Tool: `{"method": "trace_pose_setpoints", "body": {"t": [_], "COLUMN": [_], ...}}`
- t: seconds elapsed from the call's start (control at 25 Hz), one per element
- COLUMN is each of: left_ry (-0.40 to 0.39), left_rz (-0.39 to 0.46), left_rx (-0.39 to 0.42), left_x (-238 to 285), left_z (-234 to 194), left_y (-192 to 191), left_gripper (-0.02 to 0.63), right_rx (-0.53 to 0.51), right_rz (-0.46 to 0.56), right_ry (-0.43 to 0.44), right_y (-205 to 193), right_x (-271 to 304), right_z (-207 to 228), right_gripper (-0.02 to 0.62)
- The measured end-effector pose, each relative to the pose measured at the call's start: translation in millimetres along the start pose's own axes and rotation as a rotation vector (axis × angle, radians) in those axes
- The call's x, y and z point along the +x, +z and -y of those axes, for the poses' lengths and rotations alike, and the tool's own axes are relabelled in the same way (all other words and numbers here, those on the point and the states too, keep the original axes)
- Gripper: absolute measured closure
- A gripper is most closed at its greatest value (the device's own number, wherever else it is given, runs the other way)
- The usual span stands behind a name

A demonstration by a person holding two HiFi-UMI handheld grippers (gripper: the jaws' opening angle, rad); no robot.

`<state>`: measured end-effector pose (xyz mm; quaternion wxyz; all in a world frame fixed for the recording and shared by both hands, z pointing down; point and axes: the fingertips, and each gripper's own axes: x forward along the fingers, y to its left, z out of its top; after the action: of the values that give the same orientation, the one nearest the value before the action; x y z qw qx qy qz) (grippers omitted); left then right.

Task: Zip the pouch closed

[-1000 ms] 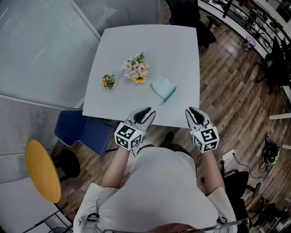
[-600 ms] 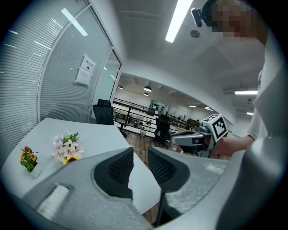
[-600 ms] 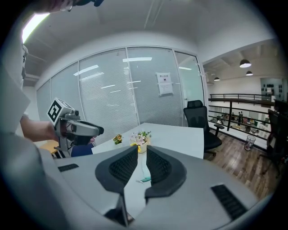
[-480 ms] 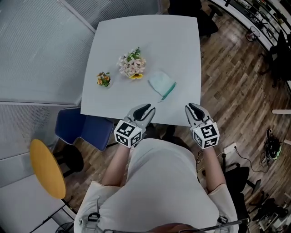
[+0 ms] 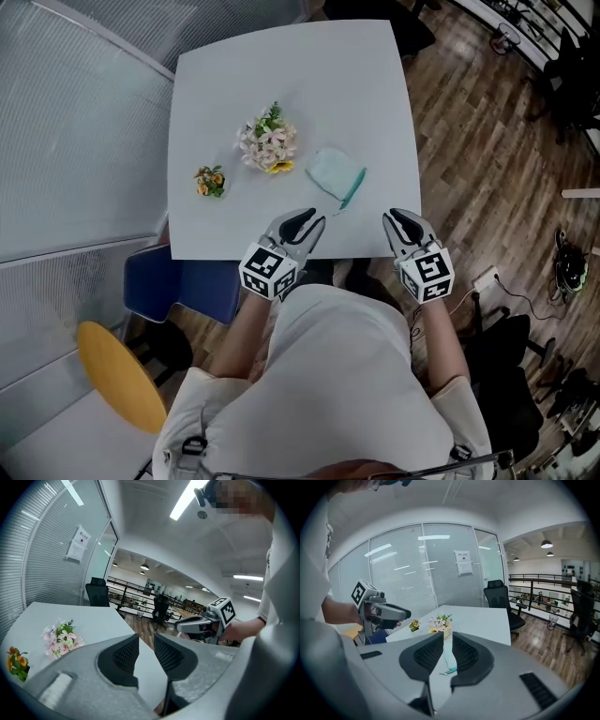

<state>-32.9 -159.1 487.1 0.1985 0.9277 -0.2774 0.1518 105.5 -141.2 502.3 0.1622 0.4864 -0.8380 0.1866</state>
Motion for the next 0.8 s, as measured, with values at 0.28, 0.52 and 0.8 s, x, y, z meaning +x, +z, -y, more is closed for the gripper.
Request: {"method": "trace_pose_setpoints", "body": {"t": [0.28, 0.52, 0.8], "left_ry": [-0.108, -0.193, -0.273], "left_rz": [-0.068, -0.128, -0.215], "left_rx": [0.001, -0.003, 0.001], "left_x": [17.6, 37.0, 68.4], "left_z": [-33.9, -50.3, -60.9], "left_y": [-18.0, -44.9, -91.2], "left_gripper": [0.509, 0.509, 0.509], "right_rx": [0.027, 0.059, 0.114], "right_rz": [-0.041, -0.082, -0.161], "right_ry": [-0.060, -0.091, -0.094], "right_y": [-11.7, -33.6, -78.6], "right_x": [29.5, 55.4, 84.6], "right_z": [-6.1, -6.3, -8.7], "right_gripper": [0.538, 0.538, 0.538]}}
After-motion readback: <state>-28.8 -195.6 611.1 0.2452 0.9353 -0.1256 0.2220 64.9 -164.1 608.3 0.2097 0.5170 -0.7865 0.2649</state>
